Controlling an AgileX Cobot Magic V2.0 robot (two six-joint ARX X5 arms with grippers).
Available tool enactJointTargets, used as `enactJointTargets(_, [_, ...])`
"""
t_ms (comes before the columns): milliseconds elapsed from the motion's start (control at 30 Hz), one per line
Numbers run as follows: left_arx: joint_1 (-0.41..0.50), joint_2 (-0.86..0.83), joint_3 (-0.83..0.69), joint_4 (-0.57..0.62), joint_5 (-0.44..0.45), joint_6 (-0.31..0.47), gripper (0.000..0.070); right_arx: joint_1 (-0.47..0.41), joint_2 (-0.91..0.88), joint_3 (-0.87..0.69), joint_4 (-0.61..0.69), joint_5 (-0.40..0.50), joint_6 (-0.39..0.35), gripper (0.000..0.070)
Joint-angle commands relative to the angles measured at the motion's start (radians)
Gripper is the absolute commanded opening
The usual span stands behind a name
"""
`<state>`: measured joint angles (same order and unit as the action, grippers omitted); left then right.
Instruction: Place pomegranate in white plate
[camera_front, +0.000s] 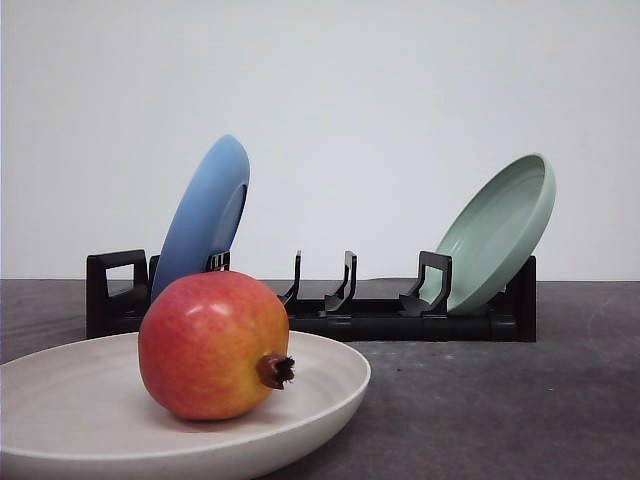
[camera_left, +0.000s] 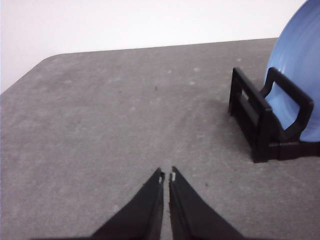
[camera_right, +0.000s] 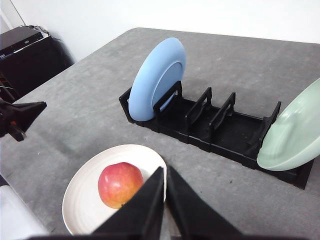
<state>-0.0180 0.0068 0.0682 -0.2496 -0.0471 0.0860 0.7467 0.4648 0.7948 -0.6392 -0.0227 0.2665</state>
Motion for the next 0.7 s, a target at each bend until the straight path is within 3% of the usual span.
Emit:
enactJointTargets(0, [0.002, -0.004, -0.011, 0.024, 0.005, -0.002, 0.0000, 0.008, 0.003, 0.004, 0.011, 0.001, -0.005, 0.0000])
enactJointTargets(400, [0.001, -0.004, -0.057, 0.075, 0.002, -0.070, 0.0000, 0.008, 0.003, 0.004, 0.011, 0.001, -0.005, 0.0000])
enactJointTargets(667, [0.001, -0.004, -0.057, 0.061, 0.001, -0.072, 0.0000, 0.008, 0.003, 0.004, 0.011, 0.001, -0.005, 0.0000])
